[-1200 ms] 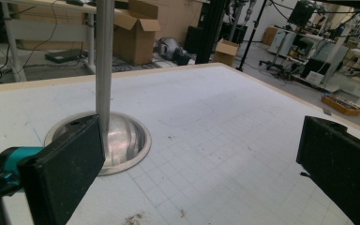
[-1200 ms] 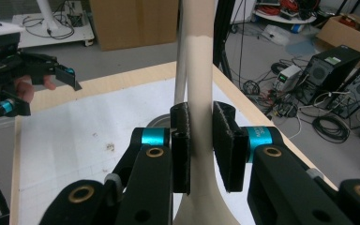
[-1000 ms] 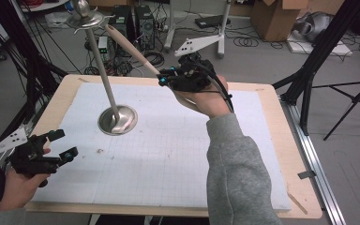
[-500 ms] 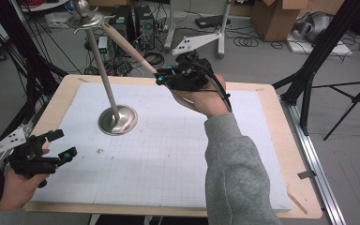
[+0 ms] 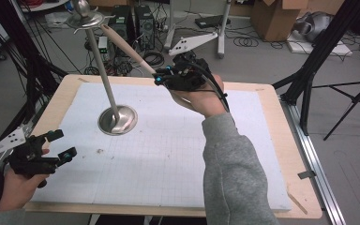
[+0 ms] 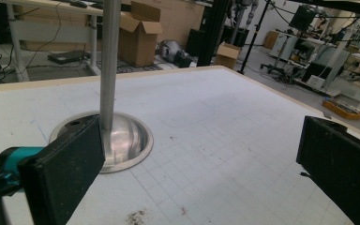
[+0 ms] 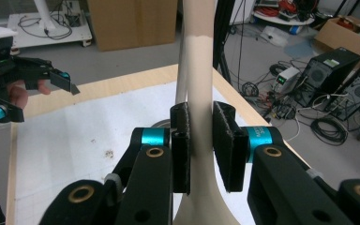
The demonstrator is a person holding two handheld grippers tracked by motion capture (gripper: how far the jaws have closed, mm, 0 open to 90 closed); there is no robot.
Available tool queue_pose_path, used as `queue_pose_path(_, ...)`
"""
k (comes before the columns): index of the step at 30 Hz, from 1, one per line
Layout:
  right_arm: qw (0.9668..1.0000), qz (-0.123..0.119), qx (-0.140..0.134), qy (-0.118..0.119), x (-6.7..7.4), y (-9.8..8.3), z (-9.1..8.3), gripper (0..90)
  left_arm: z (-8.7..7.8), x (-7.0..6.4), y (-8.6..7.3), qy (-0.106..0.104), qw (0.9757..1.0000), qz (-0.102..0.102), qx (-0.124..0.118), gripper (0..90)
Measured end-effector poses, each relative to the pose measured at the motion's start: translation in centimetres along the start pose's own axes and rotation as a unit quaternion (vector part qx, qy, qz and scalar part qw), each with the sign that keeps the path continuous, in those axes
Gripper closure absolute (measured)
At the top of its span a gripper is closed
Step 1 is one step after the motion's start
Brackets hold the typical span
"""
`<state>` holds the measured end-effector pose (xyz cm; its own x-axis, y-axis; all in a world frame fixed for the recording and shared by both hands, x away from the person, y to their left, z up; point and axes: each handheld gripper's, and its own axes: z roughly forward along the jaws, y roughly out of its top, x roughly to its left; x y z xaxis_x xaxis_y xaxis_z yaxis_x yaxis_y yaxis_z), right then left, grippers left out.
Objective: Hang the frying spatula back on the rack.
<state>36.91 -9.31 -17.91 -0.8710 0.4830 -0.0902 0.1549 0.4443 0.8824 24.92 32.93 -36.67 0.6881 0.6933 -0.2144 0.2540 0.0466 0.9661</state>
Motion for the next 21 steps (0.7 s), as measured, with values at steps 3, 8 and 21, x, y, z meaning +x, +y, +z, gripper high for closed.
queue_pose_path(3, 1.0000, -0.002, -0.001, 0.000, 0.0, 0.0, 0.2, 77.8, 0.0, 0.0, 0.0, 0.000, 1.0000, 0.000, 0.000, 1.8)
queue_pose_path(8, 1.0000, 0.001, 0.000, -0.005, 0.0, 0.0, 0.6, 77.7, 0.0, 0.0, 0.0, 0.000, 1.0000, -0.001, -0.001, 1.8)
queue_pose_path(21, 0.9999, 0.004, 0.008, -0.007, 0.0, -0.4, 1.8, 77.7, -0.2, 0.0, 0.0, 0.002, 1.0000, -0.002, -0.002, 1.8)
